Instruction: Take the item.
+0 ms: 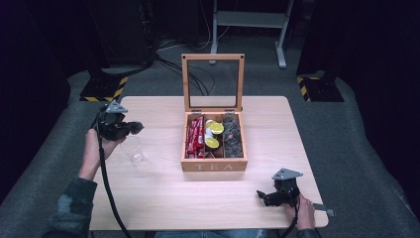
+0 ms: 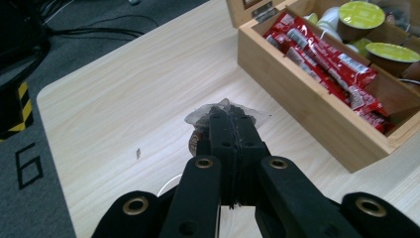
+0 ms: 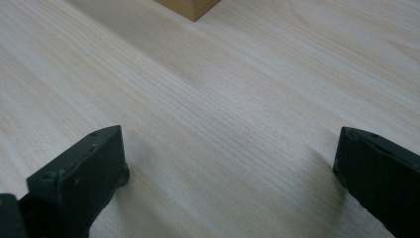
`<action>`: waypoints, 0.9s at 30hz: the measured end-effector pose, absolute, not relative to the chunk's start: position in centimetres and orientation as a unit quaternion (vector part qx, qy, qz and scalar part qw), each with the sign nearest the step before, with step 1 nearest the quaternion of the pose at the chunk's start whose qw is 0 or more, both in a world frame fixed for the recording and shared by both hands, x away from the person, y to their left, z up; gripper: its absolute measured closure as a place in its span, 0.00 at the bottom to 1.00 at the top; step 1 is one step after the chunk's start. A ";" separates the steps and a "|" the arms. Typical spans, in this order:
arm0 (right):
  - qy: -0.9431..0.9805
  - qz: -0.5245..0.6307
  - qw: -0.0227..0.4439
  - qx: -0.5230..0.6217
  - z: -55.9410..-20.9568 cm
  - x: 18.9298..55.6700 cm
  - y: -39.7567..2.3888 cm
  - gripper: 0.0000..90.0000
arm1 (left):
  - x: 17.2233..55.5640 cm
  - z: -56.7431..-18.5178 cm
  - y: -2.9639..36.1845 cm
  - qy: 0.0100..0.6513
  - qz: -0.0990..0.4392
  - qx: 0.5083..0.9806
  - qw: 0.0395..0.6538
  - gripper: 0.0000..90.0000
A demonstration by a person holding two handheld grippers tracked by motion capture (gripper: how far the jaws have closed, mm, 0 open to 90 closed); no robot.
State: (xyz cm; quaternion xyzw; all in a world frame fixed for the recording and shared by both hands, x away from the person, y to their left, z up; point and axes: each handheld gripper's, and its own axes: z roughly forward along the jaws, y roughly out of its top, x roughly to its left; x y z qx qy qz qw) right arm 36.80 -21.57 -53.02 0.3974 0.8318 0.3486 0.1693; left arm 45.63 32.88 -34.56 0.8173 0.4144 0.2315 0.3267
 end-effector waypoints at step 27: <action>0.832 0.349 0.169 0.397 -53.0 36.8 -21.6 0.00 | 46.2 -39.1 35.3 0.454 0.195 0.822 0.282 0.99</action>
